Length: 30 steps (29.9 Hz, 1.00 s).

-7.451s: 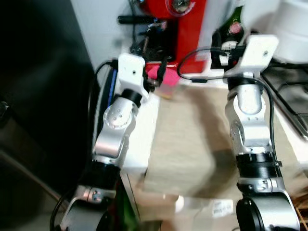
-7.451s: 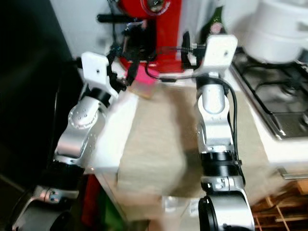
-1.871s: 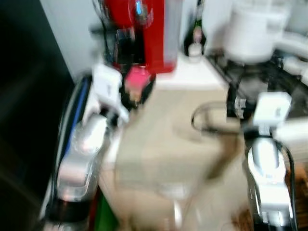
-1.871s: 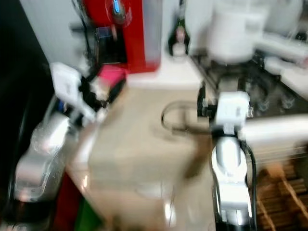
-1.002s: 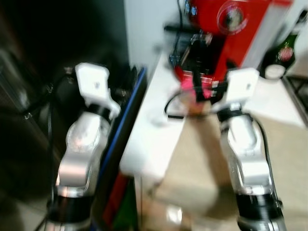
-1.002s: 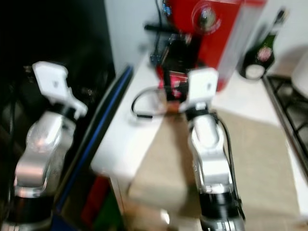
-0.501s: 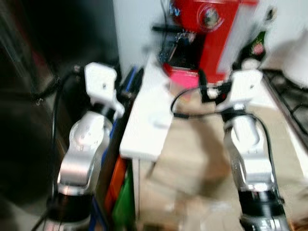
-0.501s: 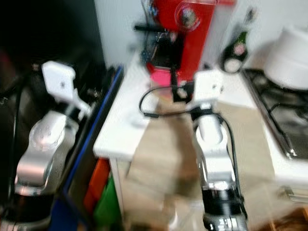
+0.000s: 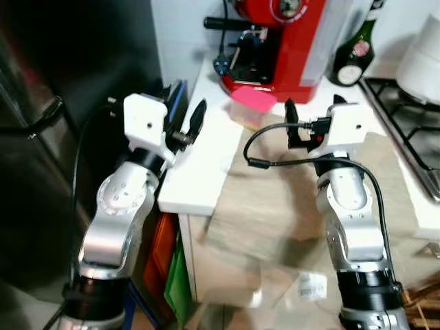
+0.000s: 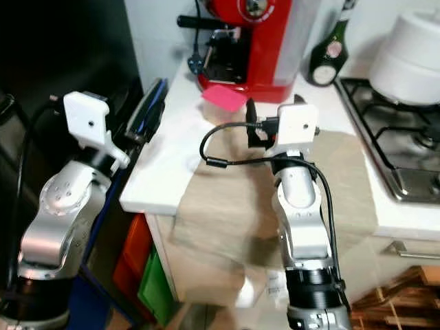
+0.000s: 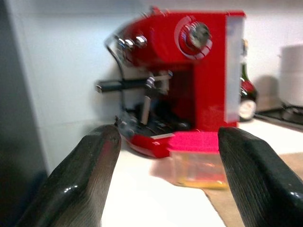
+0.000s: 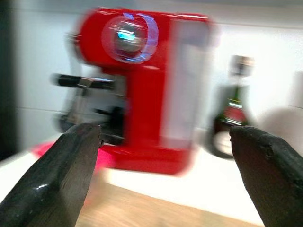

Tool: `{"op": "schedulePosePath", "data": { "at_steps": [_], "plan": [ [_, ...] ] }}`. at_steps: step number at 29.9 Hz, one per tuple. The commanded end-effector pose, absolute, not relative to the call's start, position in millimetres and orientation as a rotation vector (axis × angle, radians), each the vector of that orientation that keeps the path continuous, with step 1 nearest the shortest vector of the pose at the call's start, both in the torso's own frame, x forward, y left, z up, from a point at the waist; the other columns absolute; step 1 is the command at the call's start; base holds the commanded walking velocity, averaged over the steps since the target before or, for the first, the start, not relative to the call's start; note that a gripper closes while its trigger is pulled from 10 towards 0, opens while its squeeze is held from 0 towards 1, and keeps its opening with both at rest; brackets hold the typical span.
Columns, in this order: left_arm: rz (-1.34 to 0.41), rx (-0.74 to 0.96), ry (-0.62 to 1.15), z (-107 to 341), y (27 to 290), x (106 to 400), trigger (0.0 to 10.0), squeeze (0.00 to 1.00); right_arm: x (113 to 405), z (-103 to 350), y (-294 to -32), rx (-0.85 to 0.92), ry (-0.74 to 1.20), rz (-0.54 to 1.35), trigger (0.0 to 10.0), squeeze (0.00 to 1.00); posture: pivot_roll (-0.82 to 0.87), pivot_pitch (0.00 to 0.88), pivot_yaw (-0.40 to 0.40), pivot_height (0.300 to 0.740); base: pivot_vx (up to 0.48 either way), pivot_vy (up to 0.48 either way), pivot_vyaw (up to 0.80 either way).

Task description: Restocking fridge

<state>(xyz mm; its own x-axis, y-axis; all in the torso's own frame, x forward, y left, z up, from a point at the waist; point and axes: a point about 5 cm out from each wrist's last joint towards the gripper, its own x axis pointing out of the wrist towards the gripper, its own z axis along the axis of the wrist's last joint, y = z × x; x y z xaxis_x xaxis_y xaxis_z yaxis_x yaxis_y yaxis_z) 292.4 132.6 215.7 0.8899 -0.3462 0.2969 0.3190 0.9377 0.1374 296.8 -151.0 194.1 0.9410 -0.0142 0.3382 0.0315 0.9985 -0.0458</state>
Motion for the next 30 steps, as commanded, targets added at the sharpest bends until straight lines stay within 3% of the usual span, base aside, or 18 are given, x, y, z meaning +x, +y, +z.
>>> {"op": "schedulePosePath", "data": {
  "at_steps": [1, 12, 21, 30],
  "plan": [
    [-0.359, 0.082, -0.311, 216, 135, 292, 10.0, 0.00, 292, 187, -157, -0.071, -0.310, -0.061, 10.0, 0.00, 0.04, 0.000, 0.010, 0.740, 0.000, 0.000, -0.80],
    [-0.366, 0.071, -0.328, 219, 129, 295, 10.0, 0.00, 296, 189, -146, -0.099, -0.313, -0.003, 10.0, 0.00, 0.03, 0.000, 0.012, 0.740, 0.000, 0.000, -0.15],
    [-0.331, 0.105, -0.453, 237, 133, 289, 10.0, 0.00, 292, 226, -147, -0.130, -0.532, -0.030, 10.0, 0.00, 0.04, 0.000, 0.001, 0.740, 0.365, 0.269, 0.00],
    [-0.382, 0.118, -0.450, 238, 124, 288, 10.0, 0.00, 294, 225, -149, -0.121, -0.523, -0.043, 10.0, 0.00, 0.04, 0.000, 0.000, 0.740, 0.379, 0.293, 0.00]
  ]
}}
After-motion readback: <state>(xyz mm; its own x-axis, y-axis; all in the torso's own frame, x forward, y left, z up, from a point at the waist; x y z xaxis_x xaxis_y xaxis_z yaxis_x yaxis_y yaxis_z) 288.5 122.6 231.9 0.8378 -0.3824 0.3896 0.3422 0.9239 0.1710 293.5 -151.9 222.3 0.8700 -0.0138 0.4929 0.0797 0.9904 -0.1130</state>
